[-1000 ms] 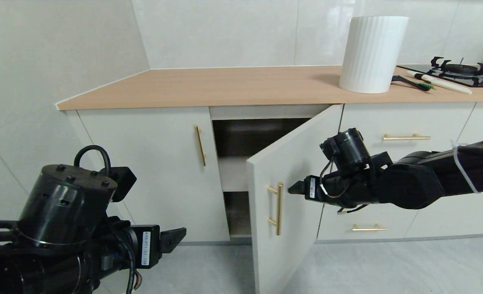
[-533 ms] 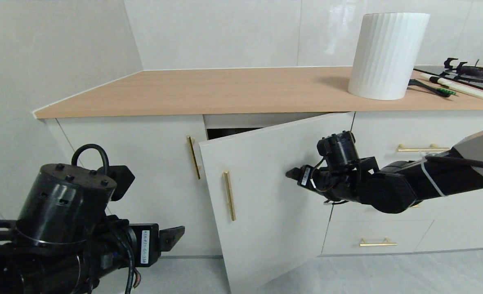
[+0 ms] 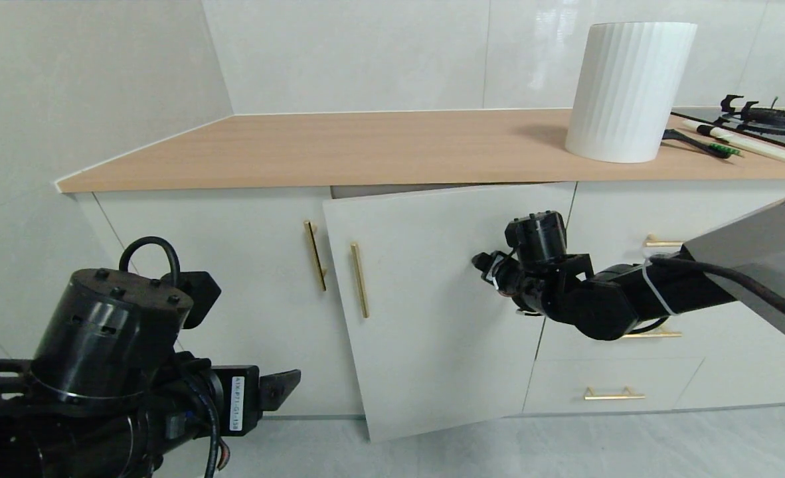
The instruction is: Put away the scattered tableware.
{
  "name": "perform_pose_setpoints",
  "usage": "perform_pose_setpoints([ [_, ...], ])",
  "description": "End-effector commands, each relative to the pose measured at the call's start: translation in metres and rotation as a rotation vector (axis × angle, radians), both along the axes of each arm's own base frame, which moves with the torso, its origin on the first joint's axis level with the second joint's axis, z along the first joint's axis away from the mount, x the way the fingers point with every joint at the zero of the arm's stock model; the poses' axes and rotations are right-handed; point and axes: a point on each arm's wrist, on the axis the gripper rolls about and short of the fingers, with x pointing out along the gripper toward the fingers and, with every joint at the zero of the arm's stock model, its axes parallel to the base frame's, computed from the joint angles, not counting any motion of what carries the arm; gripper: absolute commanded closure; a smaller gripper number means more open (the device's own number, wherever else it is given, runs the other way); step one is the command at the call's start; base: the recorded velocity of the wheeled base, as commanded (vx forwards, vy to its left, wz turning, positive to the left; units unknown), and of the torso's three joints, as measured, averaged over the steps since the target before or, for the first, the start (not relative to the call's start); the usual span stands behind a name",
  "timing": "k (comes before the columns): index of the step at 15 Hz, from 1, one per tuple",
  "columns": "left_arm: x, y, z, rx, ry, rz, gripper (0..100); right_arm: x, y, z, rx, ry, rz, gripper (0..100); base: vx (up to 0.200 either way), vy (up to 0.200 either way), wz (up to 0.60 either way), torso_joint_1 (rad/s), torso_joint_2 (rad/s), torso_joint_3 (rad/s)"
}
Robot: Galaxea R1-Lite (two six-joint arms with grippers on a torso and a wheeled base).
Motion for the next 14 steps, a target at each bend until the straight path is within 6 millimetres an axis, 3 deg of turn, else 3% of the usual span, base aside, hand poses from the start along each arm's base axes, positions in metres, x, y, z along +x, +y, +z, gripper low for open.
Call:
perform_pose_setpoints([
  [1,0.0,0.0,-0.001,0.001,0.002,0.001,0,0.006,-0.001,-0.003,0.001,0.0,-0.013,0,0.0,0.0,0.0,0.0,0.0,0.0],
  [4,0.001,-0.001,-0.002,0.005,0.007,0.001,0,0.017,-0.008,0.005,0.043,-0.035,-0.079,0,0.0,0.0,0.0,0.0,0.0,0.0],
  [14,0.001,-0.001,-0.002,0.005,0.007,0.001,0,0.023,-0.017,0.013,0.046,-0.059,-0.123,0,0.0,0.0,0.0,0.0,0.0,0.0],
])
